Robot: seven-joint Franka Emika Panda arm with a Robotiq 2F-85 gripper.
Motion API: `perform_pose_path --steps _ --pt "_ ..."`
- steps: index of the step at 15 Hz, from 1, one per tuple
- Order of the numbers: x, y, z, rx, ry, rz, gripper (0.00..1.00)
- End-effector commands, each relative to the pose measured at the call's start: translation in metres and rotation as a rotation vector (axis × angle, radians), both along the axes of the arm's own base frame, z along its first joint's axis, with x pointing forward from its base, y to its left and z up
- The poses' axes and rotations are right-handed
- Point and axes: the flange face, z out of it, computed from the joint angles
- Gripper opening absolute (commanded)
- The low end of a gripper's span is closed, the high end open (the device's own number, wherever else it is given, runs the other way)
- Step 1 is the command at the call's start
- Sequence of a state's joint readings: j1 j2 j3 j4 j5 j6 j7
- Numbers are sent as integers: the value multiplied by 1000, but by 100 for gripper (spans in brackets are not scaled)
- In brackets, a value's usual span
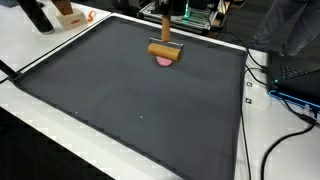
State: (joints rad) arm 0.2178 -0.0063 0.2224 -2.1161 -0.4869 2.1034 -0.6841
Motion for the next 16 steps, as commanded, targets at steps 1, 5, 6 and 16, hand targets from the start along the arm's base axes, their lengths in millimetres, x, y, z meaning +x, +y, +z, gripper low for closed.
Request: perform_pose_path --steps 1,5,6,16 --pt "1 10 -3 -74 27 33 23" --pt "-1 26 -14 -152 67 85 23" --pt "-2 31 -17 -175 80 104 23" --pt "-5 77 -51 -315 180 286 23"
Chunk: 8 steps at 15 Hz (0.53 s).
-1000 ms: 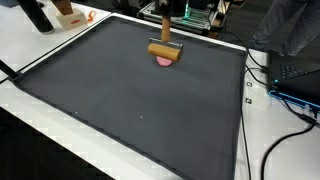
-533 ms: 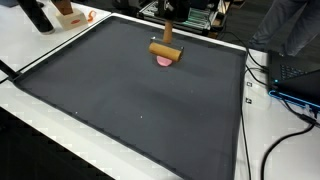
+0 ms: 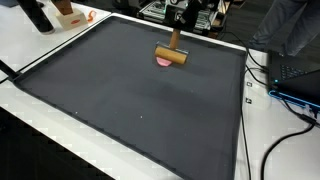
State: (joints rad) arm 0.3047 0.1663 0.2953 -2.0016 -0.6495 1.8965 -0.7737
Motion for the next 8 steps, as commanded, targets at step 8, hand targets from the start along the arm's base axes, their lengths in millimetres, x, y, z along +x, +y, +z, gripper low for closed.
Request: perform_pose_path --steps 8 --pt "17 21 -16 -103 63 114 23"
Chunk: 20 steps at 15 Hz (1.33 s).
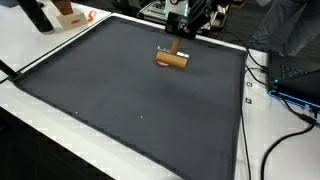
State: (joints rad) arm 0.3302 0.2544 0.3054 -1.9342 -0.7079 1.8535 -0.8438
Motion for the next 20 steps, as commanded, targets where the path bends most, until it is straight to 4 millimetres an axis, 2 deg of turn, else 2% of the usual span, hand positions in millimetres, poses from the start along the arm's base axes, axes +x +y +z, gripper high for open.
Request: perform_pose_path --steps 1,5,9,17,20 --pt "11 -2 4 -26 1 4 23" --pt "20 -13 12 15 -12 -37 23" --pt "31 -36 23 66 -22 -107 23" --pt "43 -115 50 274 -52 -364 23" --pt "38 -152 52 357 -74 -468 23"
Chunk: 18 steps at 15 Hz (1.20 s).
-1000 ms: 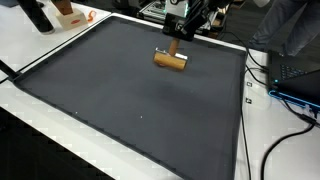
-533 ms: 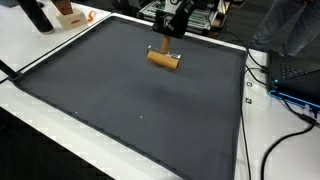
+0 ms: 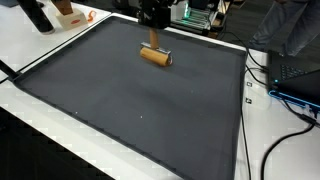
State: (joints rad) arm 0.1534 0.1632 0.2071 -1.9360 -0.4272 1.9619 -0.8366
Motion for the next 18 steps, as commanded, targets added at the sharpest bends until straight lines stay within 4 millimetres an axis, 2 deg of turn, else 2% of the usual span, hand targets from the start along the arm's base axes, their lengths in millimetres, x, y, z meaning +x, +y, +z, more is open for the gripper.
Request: perform_pose_path --steps 1,6,10,14,18 --pt "-21 -43 5 97 -38 -118 23" --pt "-48 -99 0 207 -85 -269 23" --pt "-72 -134 -1 229 -130 -338 23" --pt "-93 -151 3 200 -158 -321 23" --pt "-113 -149 12 183 -129 -244 23"
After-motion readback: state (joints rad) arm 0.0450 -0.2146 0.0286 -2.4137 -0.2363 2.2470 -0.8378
